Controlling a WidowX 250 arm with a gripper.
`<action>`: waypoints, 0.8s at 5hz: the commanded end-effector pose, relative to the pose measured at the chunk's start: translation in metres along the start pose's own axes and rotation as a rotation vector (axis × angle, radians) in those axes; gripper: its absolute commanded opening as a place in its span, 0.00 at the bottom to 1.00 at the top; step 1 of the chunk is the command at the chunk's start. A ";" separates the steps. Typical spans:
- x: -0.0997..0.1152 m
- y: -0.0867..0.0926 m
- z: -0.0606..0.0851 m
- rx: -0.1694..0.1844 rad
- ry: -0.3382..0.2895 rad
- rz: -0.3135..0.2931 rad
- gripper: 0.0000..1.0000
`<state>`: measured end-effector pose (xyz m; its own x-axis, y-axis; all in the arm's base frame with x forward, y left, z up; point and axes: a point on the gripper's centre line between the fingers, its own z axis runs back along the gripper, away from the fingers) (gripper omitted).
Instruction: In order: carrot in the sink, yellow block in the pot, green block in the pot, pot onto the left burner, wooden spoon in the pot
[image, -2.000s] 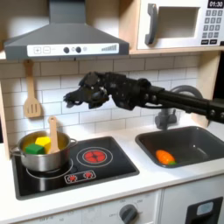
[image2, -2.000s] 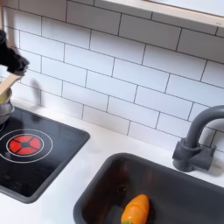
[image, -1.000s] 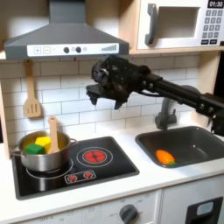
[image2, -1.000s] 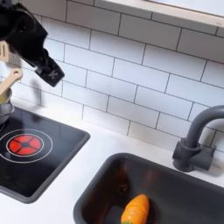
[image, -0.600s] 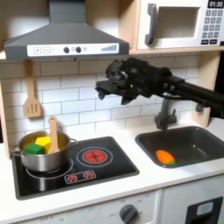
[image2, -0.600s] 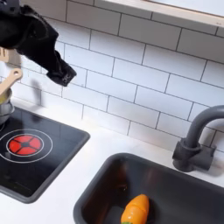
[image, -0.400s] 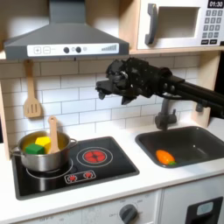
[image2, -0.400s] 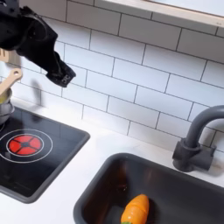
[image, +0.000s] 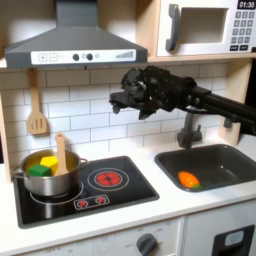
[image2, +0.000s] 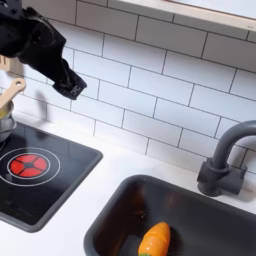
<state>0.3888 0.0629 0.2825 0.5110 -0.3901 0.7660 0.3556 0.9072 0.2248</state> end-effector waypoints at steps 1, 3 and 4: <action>0.015 -0.017 0.000 -0.108 -0.043 -0.105 1.00; 0.026 -0.041 0.005 -0.266 -0.110 -0.180 1.00; 0.035 -0.054 0.010 -0.319 -0.152 -0.211 1.00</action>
<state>0.3791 0.0034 0.3062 0.2872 -0.5101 0.8107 0.6686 0.7128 0.2116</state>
